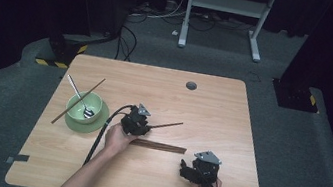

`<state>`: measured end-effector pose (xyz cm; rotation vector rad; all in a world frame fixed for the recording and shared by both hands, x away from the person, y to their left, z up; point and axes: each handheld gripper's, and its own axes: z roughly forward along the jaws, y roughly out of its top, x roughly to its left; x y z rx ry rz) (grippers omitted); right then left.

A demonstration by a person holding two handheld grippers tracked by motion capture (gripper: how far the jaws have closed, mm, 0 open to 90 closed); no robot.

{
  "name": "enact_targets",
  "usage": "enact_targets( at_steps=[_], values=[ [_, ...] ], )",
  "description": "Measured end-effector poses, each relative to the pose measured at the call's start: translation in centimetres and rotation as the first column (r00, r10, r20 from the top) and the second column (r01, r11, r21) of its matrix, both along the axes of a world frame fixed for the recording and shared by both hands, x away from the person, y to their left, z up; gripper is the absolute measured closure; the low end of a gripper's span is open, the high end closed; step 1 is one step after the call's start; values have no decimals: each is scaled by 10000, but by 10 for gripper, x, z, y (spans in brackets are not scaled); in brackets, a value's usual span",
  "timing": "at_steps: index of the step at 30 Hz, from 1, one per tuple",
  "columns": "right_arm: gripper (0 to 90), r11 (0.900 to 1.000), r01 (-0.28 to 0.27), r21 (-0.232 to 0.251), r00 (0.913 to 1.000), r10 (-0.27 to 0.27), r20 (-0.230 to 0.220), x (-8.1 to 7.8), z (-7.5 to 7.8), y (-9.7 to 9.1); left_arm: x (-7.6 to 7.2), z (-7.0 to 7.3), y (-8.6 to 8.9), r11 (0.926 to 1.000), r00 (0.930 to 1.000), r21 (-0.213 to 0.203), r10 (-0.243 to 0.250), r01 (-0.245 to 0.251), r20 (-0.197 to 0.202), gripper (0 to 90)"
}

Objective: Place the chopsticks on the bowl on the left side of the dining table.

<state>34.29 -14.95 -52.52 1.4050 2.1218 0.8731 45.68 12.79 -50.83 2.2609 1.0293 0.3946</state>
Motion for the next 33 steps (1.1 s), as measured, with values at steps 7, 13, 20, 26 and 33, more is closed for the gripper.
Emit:
enact_targets(
  at_steps=[7,13,20,26,33],
  values=[
    [171,10000,7,9,10000,-7,-5,0,0,0,4,1,4,9999,9999,63,113,-112,-89,725],
    [171,10000,5,6,10000,-5,-5,0,0,0,7,2,6,9998,9998,140,170,-169,-119,759],
    [171,10000,-4,2,10000,4,0,0,0,0,11,2,9,9994,9996,246,247,-244,-135,790],
    [171,10000,5,7,10000,-5,-4,0,0,0,15,3,13,9972,9994,666,336,-335,-2,818],
    [171,10000,3,6,10000,-3,-3,0,0,0,17,3,22,9955,9989,827,443,-453,129,830]
  ],
)
